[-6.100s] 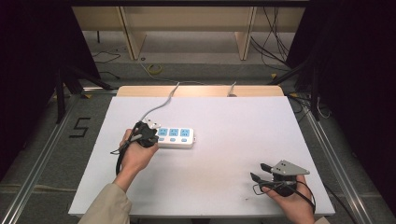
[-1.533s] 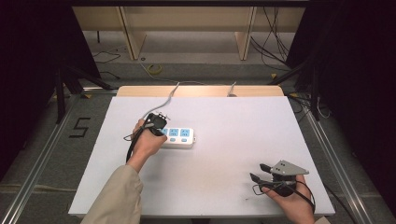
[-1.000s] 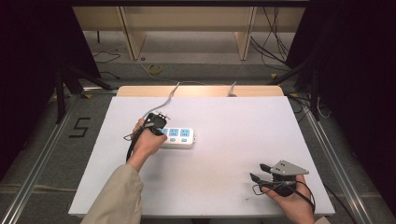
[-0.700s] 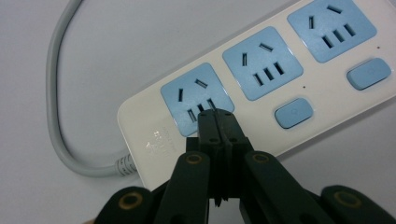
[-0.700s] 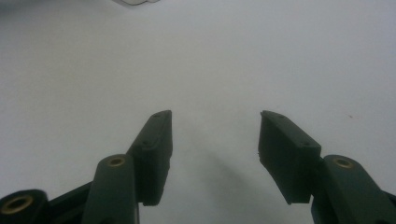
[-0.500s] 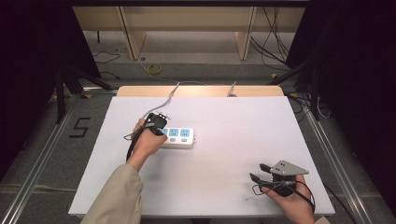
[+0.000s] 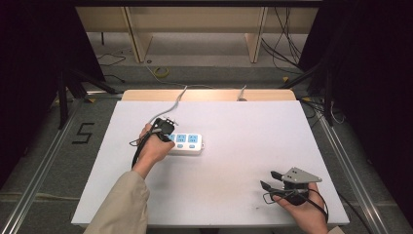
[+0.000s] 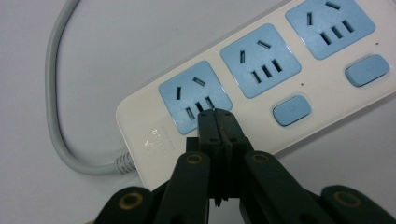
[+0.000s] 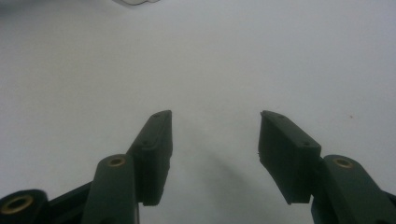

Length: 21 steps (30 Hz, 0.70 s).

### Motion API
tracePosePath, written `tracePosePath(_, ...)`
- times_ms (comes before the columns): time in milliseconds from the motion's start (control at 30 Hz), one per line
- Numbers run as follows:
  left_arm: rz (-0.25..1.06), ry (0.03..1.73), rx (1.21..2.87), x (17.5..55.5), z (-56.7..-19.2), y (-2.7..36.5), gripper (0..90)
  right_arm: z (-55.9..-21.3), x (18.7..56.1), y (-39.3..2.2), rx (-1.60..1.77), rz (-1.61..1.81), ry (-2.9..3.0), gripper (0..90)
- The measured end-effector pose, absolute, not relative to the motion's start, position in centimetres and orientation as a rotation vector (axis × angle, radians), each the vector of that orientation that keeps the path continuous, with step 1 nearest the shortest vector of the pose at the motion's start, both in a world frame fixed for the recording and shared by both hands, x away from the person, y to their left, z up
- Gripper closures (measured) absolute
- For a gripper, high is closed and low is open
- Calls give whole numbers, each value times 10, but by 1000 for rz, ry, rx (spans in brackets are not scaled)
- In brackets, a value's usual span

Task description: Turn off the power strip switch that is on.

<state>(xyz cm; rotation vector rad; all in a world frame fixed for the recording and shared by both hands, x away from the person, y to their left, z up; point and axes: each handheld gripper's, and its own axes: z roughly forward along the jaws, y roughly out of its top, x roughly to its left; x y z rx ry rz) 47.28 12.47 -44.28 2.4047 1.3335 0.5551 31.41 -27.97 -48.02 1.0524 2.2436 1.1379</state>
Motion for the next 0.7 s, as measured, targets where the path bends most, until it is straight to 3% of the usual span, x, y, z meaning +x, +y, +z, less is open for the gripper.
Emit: tracePosePath(700, 554, 1328, 2433, 473, -442, 123, 898, -480, 314, -279, 1054, 1136, 2243, 457)
